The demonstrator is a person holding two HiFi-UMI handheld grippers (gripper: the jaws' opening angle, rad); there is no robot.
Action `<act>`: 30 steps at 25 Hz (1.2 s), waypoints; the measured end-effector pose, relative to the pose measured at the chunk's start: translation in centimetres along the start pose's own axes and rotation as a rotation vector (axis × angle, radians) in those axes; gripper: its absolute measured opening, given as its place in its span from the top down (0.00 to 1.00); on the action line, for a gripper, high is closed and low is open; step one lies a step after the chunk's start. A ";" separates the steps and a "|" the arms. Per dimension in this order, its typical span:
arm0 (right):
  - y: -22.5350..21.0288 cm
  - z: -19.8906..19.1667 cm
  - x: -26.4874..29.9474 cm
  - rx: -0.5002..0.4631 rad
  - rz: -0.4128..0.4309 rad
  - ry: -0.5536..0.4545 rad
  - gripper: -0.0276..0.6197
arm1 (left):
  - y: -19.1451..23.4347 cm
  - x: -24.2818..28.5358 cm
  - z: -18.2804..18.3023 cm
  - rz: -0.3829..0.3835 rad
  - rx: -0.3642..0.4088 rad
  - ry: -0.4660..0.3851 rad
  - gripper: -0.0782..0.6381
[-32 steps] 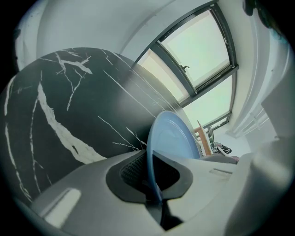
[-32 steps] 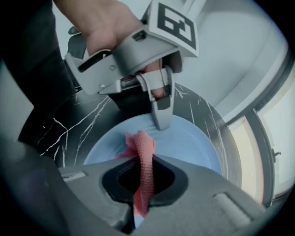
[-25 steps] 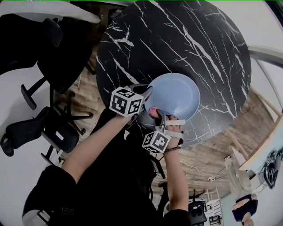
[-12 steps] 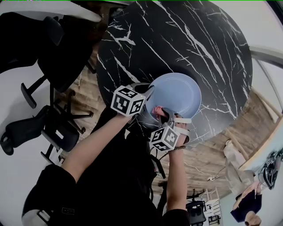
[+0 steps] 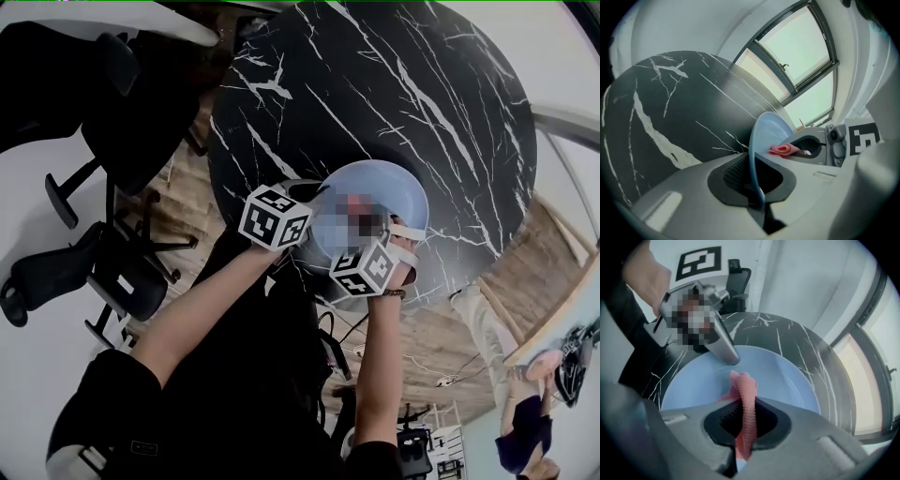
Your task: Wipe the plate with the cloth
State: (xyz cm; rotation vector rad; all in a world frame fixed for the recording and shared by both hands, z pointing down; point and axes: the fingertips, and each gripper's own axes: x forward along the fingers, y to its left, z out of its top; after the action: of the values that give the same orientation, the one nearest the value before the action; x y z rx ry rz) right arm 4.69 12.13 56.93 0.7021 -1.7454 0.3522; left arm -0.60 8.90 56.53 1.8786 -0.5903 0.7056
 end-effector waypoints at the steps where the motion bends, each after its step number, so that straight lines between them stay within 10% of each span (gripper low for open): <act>1: -0.8 0.2 0.1 0.010 -0.014 -0.004 0.94 | 0.0 0.0 0.0 -0.001 0.000 0.001 0.86; 13: -8.3 0.3 0.9 0.110 -0.154 -0.001 0.94 | 0.0 -0.1 0.1 0.000 -0.016 -0.018 0.86; 30: -4.6 -1.5 -0.1 0.007 -0.226 0.040 0.94 | 0.2 -0.1 0.1 -0.003 -0.052 -0.035 0.86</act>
State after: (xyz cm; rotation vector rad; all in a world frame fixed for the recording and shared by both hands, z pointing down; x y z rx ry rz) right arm 8.72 9.40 56.65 0.8825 -1.6085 0.2153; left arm -0.81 8.74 56.55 1.8467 -0.6226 0.6502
